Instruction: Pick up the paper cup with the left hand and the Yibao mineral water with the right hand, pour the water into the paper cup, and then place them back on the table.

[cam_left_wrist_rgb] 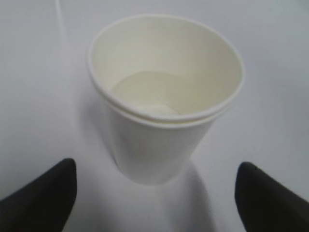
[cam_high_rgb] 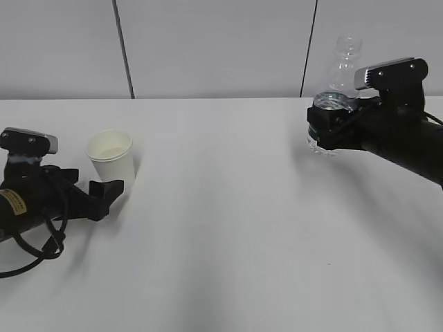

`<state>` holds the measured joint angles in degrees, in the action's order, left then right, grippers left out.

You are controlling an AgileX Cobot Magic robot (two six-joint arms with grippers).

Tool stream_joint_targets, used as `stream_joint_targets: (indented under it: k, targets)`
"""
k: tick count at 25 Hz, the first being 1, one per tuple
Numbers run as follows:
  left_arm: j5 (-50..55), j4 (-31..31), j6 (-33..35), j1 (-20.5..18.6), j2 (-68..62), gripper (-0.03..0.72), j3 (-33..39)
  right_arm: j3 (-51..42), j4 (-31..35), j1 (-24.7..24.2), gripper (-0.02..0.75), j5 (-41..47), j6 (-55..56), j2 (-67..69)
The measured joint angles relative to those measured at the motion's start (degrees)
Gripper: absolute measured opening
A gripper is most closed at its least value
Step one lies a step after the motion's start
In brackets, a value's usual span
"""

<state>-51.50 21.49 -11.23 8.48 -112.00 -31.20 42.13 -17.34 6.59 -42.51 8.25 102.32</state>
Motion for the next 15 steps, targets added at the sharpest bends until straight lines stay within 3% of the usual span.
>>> stream_joint_targets:
  k: [8, 15]
  targets:
    - [-2.4, -1.5, 0.0, 0.0, 14.3, 0.602, 8.1, 4.7, -2.3, 0.0, 0.481, 0.0, 0.1, 7.5]
    - [8.2, -2.0, 0.0, 0.0, 31.2, 0.601, 9.3, 9.5, -6.9, 0.0, 0.481, -0.3, 2.3, 13.4]
